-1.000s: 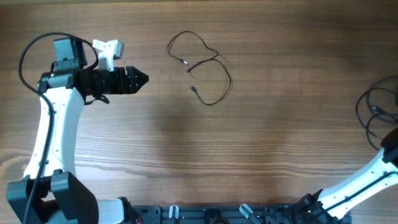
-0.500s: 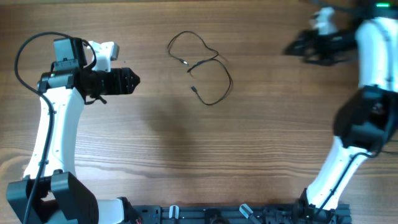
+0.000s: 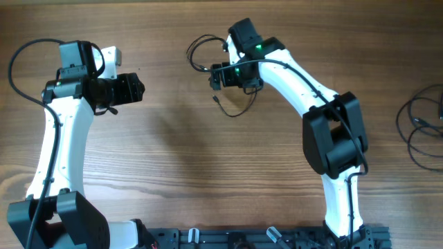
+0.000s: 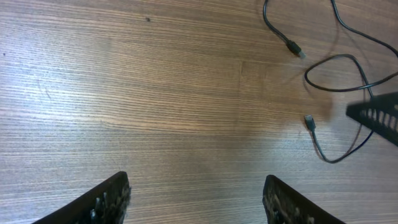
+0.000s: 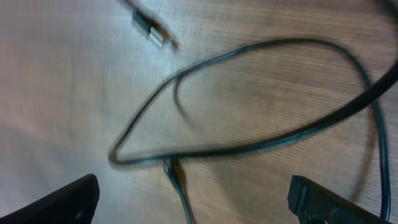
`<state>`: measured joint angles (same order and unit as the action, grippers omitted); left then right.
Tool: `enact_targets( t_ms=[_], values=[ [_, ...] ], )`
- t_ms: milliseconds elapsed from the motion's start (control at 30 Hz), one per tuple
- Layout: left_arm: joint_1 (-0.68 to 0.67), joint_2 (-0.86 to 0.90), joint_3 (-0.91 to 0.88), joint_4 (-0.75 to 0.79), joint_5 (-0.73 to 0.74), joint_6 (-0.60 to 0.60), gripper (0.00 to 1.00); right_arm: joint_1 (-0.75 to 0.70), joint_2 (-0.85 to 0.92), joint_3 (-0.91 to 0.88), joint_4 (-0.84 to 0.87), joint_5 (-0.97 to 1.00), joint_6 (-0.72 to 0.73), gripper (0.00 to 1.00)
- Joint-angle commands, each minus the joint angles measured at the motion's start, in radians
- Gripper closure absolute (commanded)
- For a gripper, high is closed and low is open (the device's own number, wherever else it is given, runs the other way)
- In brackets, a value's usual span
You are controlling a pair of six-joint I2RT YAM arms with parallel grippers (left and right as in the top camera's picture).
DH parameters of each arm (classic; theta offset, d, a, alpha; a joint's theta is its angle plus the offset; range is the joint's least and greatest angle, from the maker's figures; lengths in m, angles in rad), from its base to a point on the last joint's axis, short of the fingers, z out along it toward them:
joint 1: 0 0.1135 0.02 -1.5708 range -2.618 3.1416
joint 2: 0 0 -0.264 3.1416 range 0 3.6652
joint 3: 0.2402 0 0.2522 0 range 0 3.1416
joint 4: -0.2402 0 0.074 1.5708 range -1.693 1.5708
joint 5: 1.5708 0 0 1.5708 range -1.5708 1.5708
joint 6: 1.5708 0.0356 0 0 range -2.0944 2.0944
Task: Untangle cables
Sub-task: 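Grasp the last thin black cable with the right gripper and lift, then carry the cable rightward with the right gripper and release it on the pile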
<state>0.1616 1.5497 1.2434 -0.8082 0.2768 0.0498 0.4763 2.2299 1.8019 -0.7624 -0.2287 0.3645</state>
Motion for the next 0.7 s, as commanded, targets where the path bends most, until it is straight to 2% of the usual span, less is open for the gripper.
enact_targets(
  t_ms=[0,133,233,300,333,367,400,433,500,667],
  values=[
    [-0.003,-0.018,0.0,0.0,-0.005,-0.035,0.29,0.01,0.009,-0.005,0.068,0.106,0.196,0.01],
    [-0.003,-0.017,0.0,0.0,-0.005,-0.04,0.29,0.027,0.014,-0.03,0.185,0.098,0.219,0.01],
    [-0.003,-0.017,0.0,-0.001,-0.004,-0.04,0.29,0.041,0.036,-0.032,0.254,0.094,0.268,0.1],
    [-0.003,-0.017,0.0,-0.006,-0.005,-0.04,0.29,0.05,0.056,-0.032,0.283,0.093,0.328,0.26],
    [-0.003,-0.017,0.0,-0.012,-0.004,-0.04,0.29,0.054,0.07,-0.032,0.282,0.085,0.345,0.48],
    [-0.003,-0.017,0.0,-0.014,-0.004,-0.04,0.29,0.055,0.074,-0.032,0.279,0.075,0.344,0.62],
    [-0.003,-0.017,0.0,-0.014,-0.004,-0.04,0.29,0.055,0.075,-0.032,0.274,0.07,0.342,0.89],
    [-0.003,-0.017,0.0,-0.014,-0.004,-0.04,0.29,0.055,0.075,-0.032,0.266,0.07,0.342,0.96],
    [-0.003,-0.017,0.0,-0.016,-0.004,-0.04,0.29,0.054,0.074,-0.032,0.235,0.061,0.323,0.96],
    [-0.003,-0.017,0.0,-0.023,-0.004,-0.04,0.28,0.039,0.043,0.011,0.003,0.052,0.091,0.96]
  ],
)
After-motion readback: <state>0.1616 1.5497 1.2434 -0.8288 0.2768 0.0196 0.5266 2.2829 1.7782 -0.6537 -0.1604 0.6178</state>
